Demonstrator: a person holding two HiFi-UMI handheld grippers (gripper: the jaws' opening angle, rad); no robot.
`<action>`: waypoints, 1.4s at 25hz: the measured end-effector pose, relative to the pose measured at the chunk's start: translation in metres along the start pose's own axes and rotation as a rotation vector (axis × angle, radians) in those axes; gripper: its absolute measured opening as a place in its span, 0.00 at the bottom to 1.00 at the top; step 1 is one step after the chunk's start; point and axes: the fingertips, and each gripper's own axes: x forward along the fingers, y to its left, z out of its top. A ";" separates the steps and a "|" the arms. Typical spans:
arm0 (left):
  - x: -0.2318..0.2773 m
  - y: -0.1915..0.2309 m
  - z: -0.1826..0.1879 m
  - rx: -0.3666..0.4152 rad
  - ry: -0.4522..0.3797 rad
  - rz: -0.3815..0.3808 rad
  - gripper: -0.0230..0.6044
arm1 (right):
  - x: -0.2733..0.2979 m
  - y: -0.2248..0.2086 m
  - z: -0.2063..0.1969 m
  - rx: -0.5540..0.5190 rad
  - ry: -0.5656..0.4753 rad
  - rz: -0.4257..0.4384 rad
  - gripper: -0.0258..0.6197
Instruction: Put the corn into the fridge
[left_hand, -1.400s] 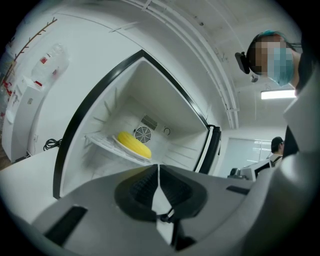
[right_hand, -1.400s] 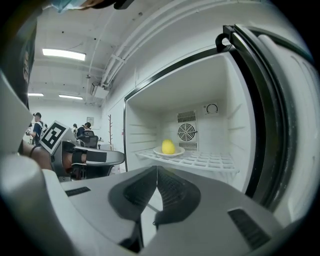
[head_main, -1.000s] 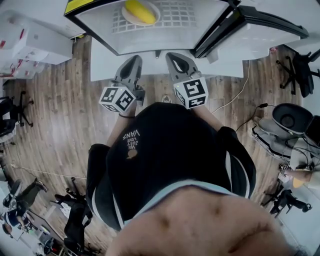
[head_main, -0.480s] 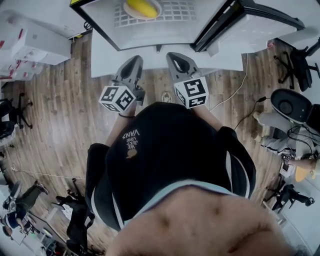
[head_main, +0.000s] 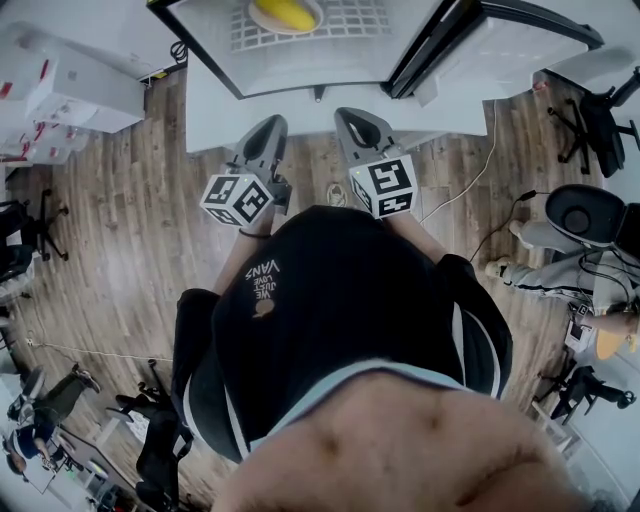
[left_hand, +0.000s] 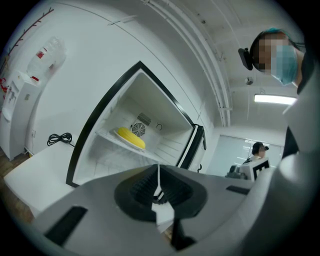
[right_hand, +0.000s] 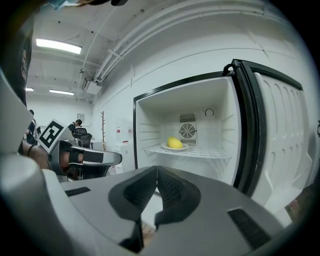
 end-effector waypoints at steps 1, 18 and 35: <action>-0.001 0.000 0.000 -0.001 0.000 -0.002 0.08 | -0.001 0.001 -0.001 0.002 0.001 -0.002 0.06; -0.011 -0.005 -0.006 -0.019 0.011 -0.019 0.08 | -0.011 0.007 -0.009 0.013 0.030 -0.038 0.06; -0.010 -0.007 -0.005 -0.020 0.008 -0.016 0.08 | -0.011 0.006 -0.008 0.011 0.027 -0.034 0.06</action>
